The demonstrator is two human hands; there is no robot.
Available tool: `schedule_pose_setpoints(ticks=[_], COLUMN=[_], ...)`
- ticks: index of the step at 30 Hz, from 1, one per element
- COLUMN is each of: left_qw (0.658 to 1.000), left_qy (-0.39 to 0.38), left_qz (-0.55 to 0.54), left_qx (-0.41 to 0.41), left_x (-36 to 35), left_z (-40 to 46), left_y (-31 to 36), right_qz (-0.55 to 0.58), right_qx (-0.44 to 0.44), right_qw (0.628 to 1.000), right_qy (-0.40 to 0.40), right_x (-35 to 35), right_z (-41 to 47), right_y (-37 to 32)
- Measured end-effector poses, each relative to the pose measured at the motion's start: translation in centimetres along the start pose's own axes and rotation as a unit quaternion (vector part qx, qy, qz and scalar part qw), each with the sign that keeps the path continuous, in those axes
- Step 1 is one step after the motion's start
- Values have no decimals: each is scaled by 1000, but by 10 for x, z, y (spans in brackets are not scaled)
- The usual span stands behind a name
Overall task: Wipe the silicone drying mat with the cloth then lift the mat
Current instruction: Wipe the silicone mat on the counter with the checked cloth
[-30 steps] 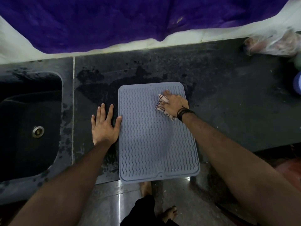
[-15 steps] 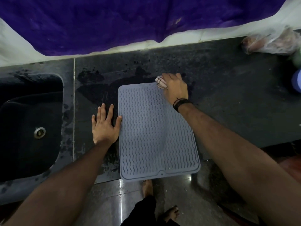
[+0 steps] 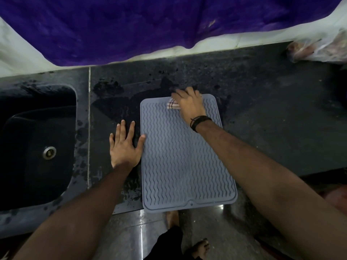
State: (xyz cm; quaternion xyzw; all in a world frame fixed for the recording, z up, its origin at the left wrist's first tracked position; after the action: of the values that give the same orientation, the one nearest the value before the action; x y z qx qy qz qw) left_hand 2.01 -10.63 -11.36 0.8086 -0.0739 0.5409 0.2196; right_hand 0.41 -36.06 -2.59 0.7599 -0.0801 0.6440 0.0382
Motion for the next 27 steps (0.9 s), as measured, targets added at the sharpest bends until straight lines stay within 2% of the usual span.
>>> schedule_pose_setpoints(ticks=[2, 4, 10, 13, 16, 19, 27], left_qw=[1000, 1000, 1000, 1000, 1000, 1000, 1000], left_qy=[4, -1, 2, 10, 14, 13, 5], left_qz=[-3, -8, -7, -12, -11, -9, -9], left_qx=[-1, 0, -6, -6, -7, -4, -4], left_x=[1, 0, -2, -1, 0, 1, -1], left_z=[0, 1, 1, 1, 1, 1, 1], left_y=[-1, -1, -2, -1, -1, -1, -2], right_qz=[-36, -58, -67, -18, 11, -37, -45], right_qx=[67, 86, 30, -27, -3, 58, -27], right_qw=[997, 994, 996, 999, 1000, 997, 997], right_qy=[-33, -40, -42, -19, 0, -35, -60], right_x=[-11, -19, -21, -8, 2, -17, -19], right_z=[6, 2, -8, -2, 14, 20, -10], right_y=[-15, -9, 32, 44, 19, -12, 66])
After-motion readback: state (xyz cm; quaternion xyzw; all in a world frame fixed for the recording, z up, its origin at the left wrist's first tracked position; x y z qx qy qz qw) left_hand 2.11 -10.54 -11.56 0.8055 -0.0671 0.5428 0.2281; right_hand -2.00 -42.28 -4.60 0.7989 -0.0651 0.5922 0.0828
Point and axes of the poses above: each hand's wrist, its own z-axis towards the middle knuckle, its own x-axis out of the back of the hand, y = z × x, the point moved 10 cm from there along z, towards the middle knuckle, and after that the axes turned 11 degrees about -y, right-handed, at the moved point
